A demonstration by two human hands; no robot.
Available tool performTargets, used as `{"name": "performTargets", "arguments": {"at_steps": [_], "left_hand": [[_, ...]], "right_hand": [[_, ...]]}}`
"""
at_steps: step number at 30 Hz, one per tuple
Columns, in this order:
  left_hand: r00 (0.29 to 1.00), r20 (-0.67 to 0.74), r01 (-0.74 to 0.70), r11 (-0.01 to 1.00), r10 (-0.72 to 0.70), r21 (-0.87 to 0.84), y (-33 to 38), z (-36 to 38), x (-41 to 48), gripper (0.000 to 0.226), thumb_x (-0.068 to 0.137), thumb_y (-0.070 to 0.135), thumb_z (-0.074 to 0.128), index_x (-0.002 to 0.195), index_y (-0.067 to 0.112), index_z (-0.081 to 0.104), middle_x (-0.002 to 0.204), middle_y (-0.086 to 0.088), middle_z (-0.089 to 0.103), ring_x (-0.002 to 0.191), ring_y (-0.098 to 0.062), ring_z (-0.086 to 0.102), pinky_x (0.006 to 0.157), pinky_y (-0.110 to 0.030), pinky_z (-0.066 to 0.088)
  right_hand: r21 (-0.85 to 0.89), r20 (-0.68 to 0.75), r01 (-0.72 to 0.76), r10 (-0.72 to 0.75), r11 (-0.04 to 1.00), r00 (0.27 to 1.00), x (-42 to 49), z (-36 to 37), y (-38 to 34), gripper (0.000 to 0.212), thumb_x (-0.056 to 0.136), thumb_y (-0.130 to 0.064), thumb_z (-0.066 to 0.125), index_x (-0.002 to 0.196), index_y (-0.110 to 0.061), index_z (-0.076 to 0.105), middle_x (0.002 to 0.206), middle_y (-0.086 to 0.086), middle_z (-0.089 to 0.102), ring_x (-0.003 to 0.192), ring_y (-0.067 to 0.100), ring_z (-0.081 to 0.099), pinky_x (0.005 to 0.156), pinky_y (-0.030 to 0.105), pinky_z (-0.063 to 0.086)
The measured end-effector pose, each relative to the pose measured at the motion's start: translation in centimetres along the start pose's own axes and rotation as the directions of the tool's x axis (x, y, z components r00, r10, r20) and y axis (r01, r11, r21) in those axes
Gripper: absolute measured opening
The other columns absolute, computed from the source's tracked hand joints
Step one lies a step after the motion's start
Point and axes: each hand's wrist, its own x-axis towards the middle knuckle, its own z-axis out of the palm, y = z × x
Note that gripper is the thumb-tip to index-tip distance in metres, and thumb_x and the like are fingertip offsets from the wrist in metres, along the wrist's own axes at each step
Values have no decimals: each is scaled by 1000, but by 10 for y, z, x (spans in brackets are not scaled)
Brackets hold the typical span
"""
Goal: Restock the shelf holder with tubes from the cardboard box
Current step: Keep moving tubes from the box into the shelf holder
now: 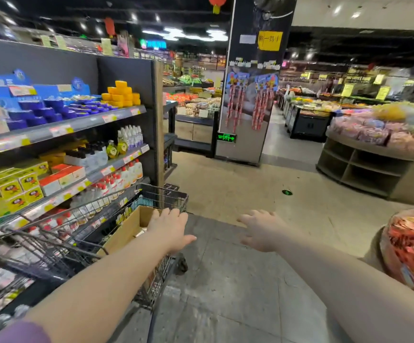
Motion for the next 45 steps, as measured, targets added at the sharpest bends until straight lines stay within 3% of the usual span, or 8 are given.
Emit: {"name": "performTargets", "arguments": {"at_steps": [16, 22, 31, 41, 45], "left_hand": [[994, 104, 49, 998, -44, -47, -90, 45, 222, 71, 84, 65, 42, 138, 19, 35, 142, -8, 39, 134, -29, 32, 112, -51, 20], [965, 164, 222, 970, -203, -104, -133, 66, 269, 66, 85, 62, 43, 134, 19, 39, 139, -8, 42, 132, -29, 35, 111, -51, 24], [791, 347, 560, 825, -505, -77, -158, 110, 332, 72, 86, 65, 39, 141, 19, 33, 146, -6, 35, 134, -28, 33, 111, -50, 23], [580, 496, 767, 638, -646, -65, -170, 148, 330, 67, 88, 62, 39, 139, 18, 35, 143, -5, 39, 132, -26, 36, 109, -46, 28], [531, 534, 803, 592, -658, -69, -191, 172, 332, 68, 85, 65, 41, 136, 21, 39, 145, -5, 39, 132, -27, 37, 107, -46, 31]], "right_hand": [[-53, 71, 97, -94, 994, 993, 256, -12, 10, 57, 91, -45, 49, 142, -22, 35, 139, 8, 43, 134, 27, 37, 107, 42, 33], [-55, 69, 273, -269, 961, 961, 363, -17, -4, 52, 92, -43, 49, 139, -21, 39, 138, 9, 45, 131, 28, 39, 108, 42, 34], [-53, 140, 564, -553, 824, 821, 518, 3, -8, 52, 88, -36, 53, 137, -22, 41, 139, 7, 45, 132, 26, 40, 108, 43, 34], [-14, 299, 768, -730, 640, 614, 606, 31, -61, 51, 91, -36, 50, 138, -20, 38, 137, 8, 46, 126, 30, 46, 104, 44, 38], [9, 368, 767, -715, 642, 594, 629, 47, -88, 54, 92, -39, 49, 142, -25, 32, 137, 8, 45, 124, 31, 48, 103, 44, 41]]}}
